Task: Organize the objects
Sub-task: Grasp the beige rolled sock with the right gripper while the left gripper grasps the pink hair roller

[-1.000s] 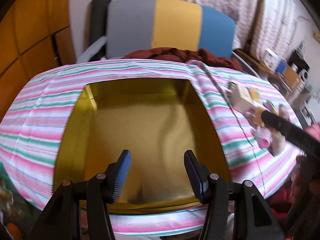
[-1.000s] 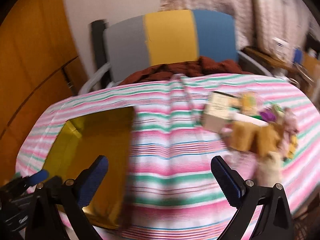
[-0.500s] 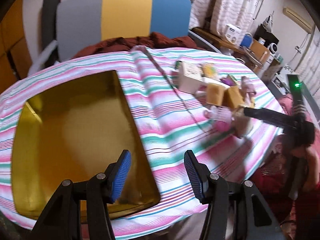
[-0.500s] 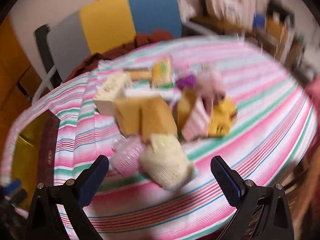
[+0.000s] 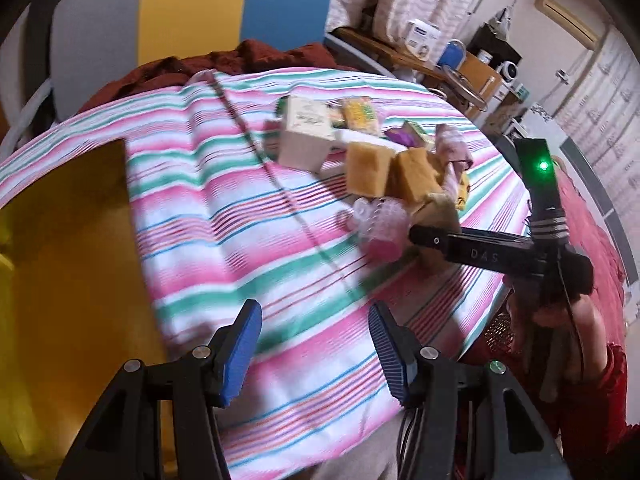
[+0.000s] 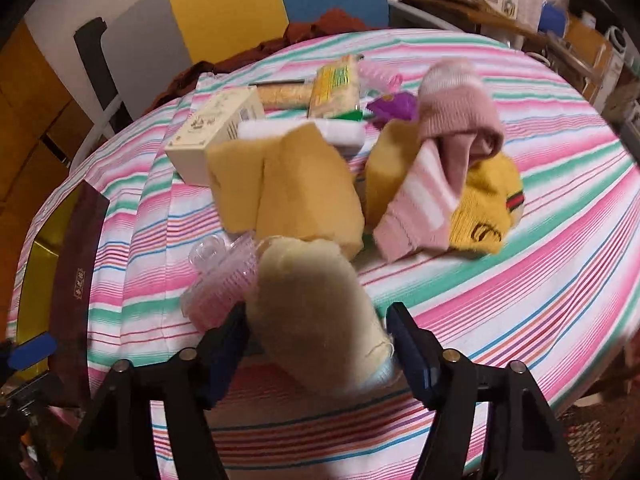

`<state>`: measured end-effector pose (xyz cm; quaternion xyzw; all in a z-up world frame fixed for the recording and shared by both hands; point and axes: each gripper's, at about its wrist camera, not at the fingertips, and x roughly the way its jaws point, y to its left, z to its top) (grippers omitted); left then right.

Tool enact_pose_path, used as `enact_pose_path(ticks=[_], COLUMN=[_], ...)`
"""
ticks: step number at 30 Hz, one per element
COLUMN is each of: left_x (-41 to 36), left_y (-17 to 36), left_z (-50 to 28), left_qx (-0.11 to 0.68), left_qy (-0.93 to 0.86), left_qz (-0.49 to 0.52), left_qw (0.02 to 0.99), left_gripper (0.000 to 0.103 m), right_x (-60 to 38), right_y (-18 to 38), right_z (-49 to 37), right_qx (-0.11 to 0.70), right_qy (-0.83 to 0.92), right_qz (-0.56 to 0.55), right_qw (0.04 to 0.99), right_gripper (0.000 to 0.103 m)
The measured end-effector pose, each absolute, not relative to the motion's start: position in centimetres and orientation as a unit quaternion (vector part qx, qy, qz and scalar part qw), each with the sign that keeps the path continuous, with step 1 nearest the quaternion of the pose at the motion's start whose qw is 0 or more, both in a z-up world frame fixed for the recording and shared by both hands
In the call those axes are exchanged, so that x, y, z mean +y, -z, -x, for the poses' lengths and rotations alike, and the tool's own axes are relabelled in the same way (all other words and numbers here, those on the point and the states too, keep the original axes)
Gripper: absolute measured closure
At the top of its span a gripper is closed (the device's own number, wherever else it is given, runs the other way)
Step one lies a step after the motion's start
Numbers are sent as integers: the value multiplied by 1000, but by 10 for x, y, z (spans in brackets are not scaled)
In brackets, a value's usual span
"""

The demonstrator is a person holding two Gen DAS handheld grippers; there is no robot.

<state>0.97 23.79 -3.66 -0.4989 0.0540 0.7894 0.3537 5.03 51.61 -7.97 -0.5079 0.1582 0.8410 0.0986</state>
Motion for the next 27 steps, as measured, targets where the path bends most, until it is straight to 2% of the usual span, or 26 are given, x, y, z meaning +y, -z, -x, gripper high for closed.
enact_pose_path(ticks=[2,6,9,12,15,17,22,25,27], left_x=[249,276,294,314,333,347,371,379,380], left_y=[39,47,53,57,61,65,80,88,92], left_z=[-7,-2,1,3,4,5,10,15,17], left_qx=[58,70,75,79,89,111,166,180,173], left_qy=[-787,-779,-776,-773,-772,-773,-771,-763,-760], left_qz=[493,491,490,486,478,468,455,451,451], left_qw=[367,383,391,400,410,413,414,427,435], left_gripper=[44,33,30,24,24,24,26,41,44], right_x=[517,522,530,540,548,550,553,550,549], right_y=[75,63,56,52,50,48,50,55,59], right_z=[-51,-58,-64,-68,-71,-72,-71,-66,-63], right_qx=[172,201,229,259,290,291,299,290,282], right_qy=[-847,-863,-870,-873,-872,-874,-867,-861,-859], right_qz=[495,456,429,404,386,380,388,408,419], right_qw=[88,78,79,85,76,82,89,88,89], right_gripper=[36,36,37,41,47,51,50,45,41])
